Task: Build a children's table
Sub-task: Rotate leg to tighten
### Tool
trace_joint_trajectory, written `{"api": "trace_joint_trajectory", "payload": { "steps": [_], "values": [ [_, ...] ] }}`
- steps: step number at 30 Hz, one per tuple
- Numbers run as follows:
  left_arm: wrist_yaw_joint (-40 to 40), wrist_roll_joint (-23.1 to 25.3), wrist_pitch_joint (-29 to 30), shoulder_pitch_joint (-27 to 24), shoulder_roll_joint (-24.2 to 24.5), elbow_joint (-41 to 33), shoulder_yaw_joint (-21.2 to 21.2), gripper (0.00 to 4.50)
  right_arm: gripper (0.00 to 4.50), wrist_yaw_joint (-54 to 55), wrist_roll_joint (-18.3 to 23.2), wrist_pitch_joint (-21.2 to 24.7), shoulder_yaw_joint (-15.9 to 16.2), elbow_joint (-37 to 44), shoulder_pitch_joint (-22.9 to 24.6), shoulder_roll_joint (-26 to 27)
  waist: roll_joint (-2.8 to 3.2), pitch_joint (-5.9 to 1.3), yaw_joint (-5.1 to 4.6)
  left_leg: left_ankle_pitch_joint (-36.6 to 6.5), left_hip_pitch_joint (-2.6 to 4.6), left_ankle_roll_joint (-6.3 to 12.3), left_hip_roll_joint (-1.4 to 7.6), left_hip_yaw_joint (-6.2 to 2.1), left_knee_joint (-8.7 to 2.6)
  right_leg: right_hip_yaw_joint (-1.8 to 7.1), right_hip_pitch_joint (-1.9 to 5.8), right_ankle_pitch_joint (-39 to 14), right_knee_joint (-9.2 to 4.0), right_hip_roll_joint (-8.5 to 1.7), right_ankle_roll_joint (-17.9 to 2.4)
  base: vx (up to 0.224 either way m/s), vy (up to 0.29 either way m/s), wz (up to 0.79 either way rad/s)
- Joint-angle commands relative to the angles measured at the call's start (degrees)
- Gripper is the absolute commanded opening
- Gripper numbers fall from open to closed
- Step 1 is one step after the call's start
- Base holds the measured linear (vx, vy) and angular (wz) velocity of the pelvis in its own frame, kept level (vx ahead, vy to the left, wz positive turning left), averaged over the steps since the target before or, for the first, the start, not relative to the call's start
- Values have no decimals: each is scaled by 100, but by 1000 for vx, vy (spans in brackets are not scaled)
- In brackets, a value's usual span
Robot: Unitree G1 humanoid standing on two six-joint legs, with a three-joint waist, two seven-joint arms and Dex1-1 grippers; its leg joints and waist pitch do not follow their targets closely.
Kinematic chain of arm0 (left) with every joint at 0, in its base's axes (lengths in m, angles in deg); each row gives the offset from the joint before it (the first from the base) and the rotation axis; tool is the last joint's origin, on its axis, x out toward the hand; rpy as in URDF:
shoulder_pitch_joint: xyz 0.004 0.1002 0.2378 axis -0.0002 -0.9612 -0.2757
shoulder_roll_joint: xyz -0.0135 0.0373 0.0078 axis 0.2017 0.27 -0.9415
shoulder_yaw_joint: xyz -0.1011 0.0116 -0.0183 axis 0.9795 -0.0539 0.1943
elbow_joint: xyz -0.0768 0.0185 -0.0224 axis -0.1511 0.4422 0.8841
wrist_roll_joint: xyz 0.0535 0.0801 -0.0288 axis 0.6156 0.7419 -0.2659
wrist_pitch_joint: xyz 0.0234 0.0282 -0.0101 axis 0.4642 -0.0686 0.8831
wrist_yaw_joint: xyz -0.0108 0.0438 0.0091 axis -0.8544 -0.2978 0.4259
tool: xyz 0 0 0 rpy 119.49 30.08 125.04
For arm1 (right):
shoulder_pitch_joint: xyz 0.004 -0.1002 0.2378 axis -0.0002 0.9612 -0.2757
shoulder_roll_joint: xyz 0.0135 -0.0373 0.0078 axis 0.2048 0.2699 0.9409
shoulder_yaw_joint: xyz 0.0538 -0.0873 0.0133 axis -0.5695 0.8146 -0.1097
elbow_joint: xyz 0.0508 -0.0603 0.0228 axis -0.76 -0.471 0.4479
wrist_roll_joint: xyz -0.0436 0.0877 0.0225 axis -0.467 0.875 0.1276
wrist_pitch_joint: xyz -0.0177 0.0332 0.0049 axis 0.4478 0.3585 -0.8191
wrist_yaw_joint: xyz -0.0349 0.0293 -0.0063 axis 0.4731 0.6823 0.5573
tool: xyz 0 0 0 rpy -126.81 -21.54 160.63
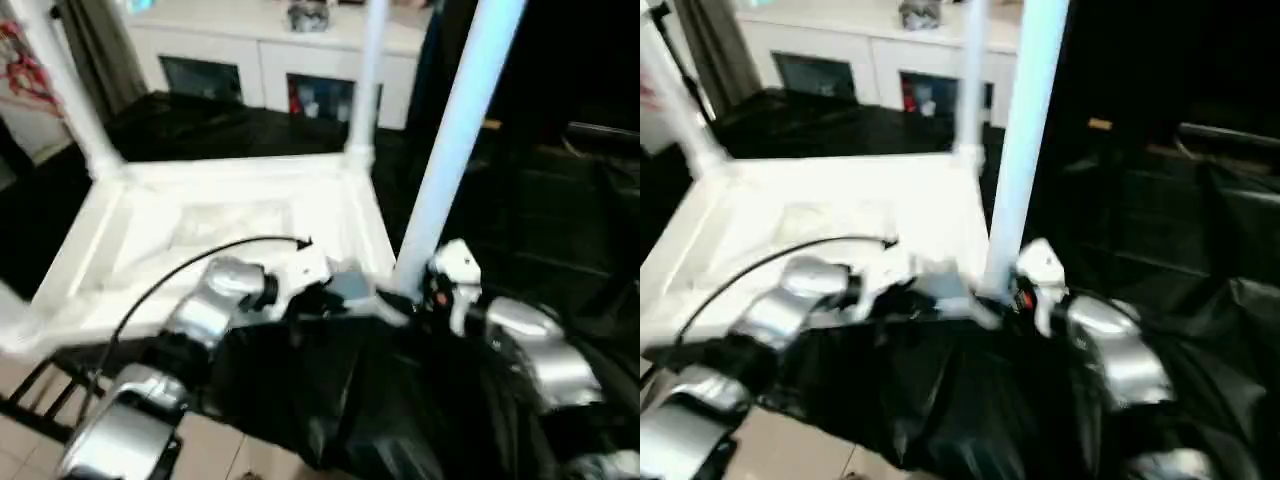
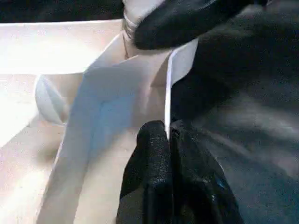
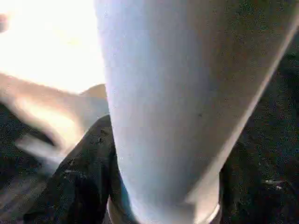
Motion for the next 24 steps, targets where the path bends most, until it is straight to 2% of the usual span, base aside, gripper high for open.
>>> {"api": "trace_joint_trajectory", "payload": {
  "steps": [1, 3, 5, 7, 8, 9, 10, 12, 13, 14, 15, 16, 19, 21, 22, 23, 24],
  "values": [
    [-845, -22, 158, 233, -180, 93, 258, 0, 264, 525, -78, 163, 90, -333, -10, 314, -75, -316, -1, -1334, 73, 160, 296, -144, -428, 262, 238, -2279, -547, -465, -939, 0, 0, 0],
    [-1143, -28, 264, 323, -360, 184, 314, 0, 264, 995, -116, 155, 29, -551, -152, 556, -72, -349, -14, -1069, 47, 201, 294, -136, -424, 267, 258, -1714, -480, -440, -1058, 0, 0, 0],
    [-1302, -21, 289, 355, -469, 220, 322, 0, 264, 1243, -158, 109, 25, -687, -251, 711, -60, -344, -14, -1019, 40, 242, 285, -124, -410, 268, 256, -1541, -476, -442, -1108, 0, 0, 0],
    [-1378, -3, 285, 358, -535, 225, 306, 0, 264, 1371, -197, 54, 42, -773, -318, 810, -59, -365, -6, -881, 30, 347, 282, -121, -393, 264, 286, -1262, -445, -442, -1166, 0, 0, 0],
    [-1359, 45, 205, 326, -596, 210, 232, 0, 299, 1442, -214, -51, 35, -884, -416, 938, -57, -367, 1, -848, 27, 375, 285, -121, -390, 265, 292, -1179, -435, -441, -1178, 0, 0, 0],
    [-1347, 54, 185, 317, -607, 205, 215, 0, 299, 1441, -201, -77, 19, -905, -437, 969, -50, -375, -7, -799, 20, 414, 292, -122, -388, 265, 292, -1038, -412, -447, -1228, 0, 0, 0],
    [-1237, 53, 133, 268, -604, 155, 173, 0, 334, 1366, -174, -133, 1, -917, -469, 998, -67, -371, -10, -782, 15, 446, 291, -122, -390, 256, 304, -975, -409, -437, -1249, 0, 0, 0],
    [-1149, 50, 87, 231, -594, 120, 149, 0, 347, 1288, -146, -164, -21, -919, -488, 1014, -50, -367, -7, -827, 31, 479, 299, -116, -389, 262, 296, -970, -413, -445, -1288, 0, 0, 0],
    [-1087, 44, 31, 202, -569, 93, 140, 0, 347, 1181, -91, -158, -40, -903, -488, 1013, -63, -351, -15, -929, 30, 484, 296, -115, -400, 260, 296, -1107, -428, -443, -1275, 0, 0, 0],
    [-919, 8, -52, 141, -500, 12, 130, 0, 376, 988, -58, -149, -6, -837, -463, 951, -87, -349, -16, -972, 36, 479, 298, -113, -403, 259, 296, -1196, -438, -444, -1257, 0, 0, 0],
    [-919, 8, -52, 141, -500, 12, 130, 0, 376, 988, -58, -149, -6, -837, -463, 951, -74, -336, -28, -1058, 27, 450, 298, -119, -410, 262, 298, -1425, -456, -456, -1203, 0, 0, 0],
    [-659, -65, -179, 45, -383, -120, 106, 0, 387, 729, -47, -161, 61, -770, -435, 828, -96, -338, -30, -1082, 33, 447, 299, -116, -411, 263, 292, -1483, -464, -452, -1185, 0, 0, 0],
    [-393, -138, -241, -60, -263, -273, 73, 0, 420, 474, -97, -204, 171, -662, -386, 630, -89, -343, -54, -1005, 15, 481, 304, -119, -406, 266, 298, -1430, -451, -454, -1177, 0, 0, 0],
    [-198, -175, -300, -145, -176, -379, 34, 0, 420, 304, -117, -170, 206, -619, -355, 470, -101, -343, -50, -945, 15, 513, 313, -119, -402, 267, 302, -1365, -438, -457, -1214, 0, 0, 0],
    [118, -238, -365, -277, -28, -558, -23, 0, 420, -138, -102, -164, 295, -487, -261, 196, -104, -345, -44, -935, 24, 519, 328, -118, -403, 266, 304, -1325, -431, -457, -1228, 0, 0, 0],
    [154, -245, -372, -291, -11, -577, -29, 0, 420, -192, -98, -163, 305, -470, -249, 165, -112, -345, -56, -904, 2, 549, 319, -118, -398, 266, 311, -1277, -415, -449, -1238, 0, 0, 0],
    [154, -245, -372, -291, -11, -577, -29, 0, 420, -192, -98, -163, 305, -470, -249, 165, -93, -338, -47, -932, 25, 577, 326, -106, -399, 273, 277, -1288, -430, -446, -1249, 0, 0, 0]
  ]
}}
